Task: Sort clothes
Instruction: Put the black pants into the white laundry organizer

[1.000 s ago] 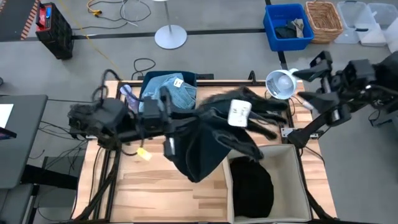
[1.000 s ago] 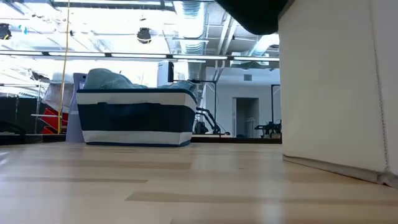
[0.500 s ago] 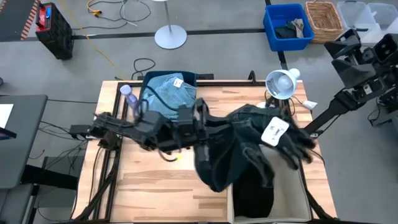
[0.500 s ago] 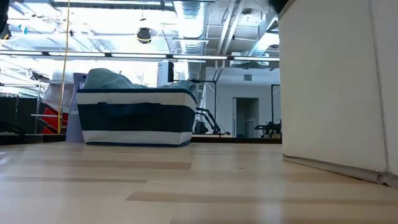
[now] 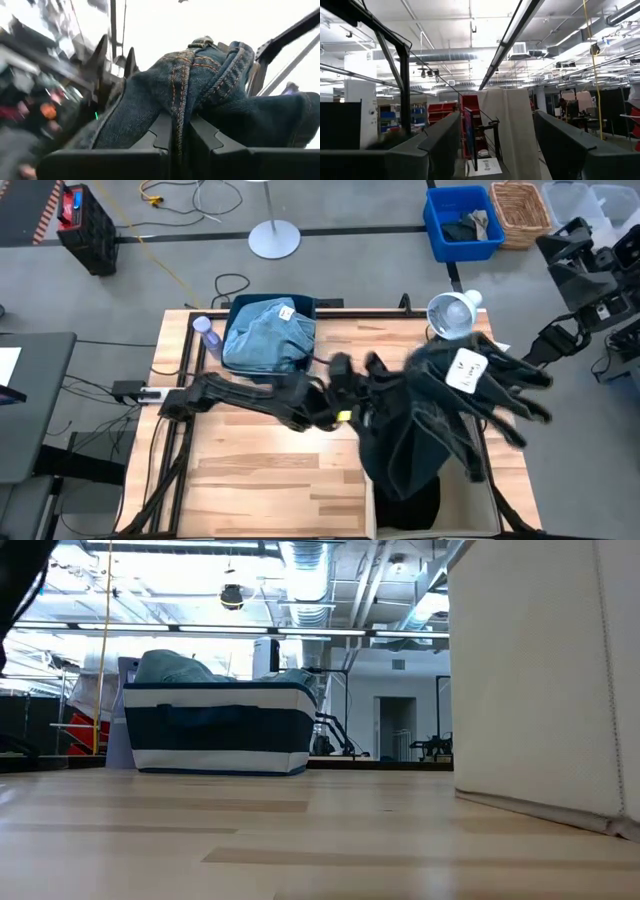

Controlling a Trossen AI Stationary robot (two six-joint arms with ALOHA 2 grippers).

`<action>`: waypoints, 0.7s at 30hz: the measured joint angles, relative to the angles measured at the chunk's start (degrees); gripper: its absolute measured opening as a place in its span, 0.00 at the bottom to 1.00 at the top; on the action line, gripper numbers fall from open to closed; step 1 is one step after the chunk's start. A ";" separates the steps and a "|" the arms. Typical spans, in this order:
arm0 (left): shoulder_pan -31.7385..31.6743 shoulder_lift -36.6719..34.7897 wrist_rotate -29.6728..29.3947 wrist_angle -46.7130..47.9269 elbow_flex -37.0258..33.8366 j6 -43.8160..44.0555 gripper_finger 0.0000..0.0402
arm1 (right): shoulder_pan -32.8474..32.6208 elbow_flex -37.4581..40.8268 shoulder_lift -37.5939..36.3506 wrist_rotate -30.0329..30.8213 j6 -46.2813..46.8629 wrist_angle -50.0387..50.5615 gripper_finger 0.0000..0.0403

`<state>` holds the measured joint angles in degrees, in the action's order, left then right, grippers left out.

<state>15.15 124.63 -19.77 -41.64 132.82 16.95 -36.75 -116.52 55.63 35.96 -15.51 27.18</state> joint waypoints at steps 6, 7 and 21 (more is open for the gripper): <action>-1.07 5.55 8.86 -0.20 0.23 15.88 0.06 | 0.02 0.01 -2.47 -0.01 0.00 1.23 0.67; -1.07 6.23 11.35 -0.03 0.37 18.06 0.06 | 0.02 0.01 -2.88 -0.01 0.13 1.33 0.67; -0.04 5.86 24.09 39.99 0.66 10.87 0.06 | 0.02 0.03 -5.72 0.01 9.04 14.51 0.67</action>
<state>15.11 130.49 4.31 -1.64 133.48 27.83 -36.73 -116.49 49.91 35.97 -6.46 41.69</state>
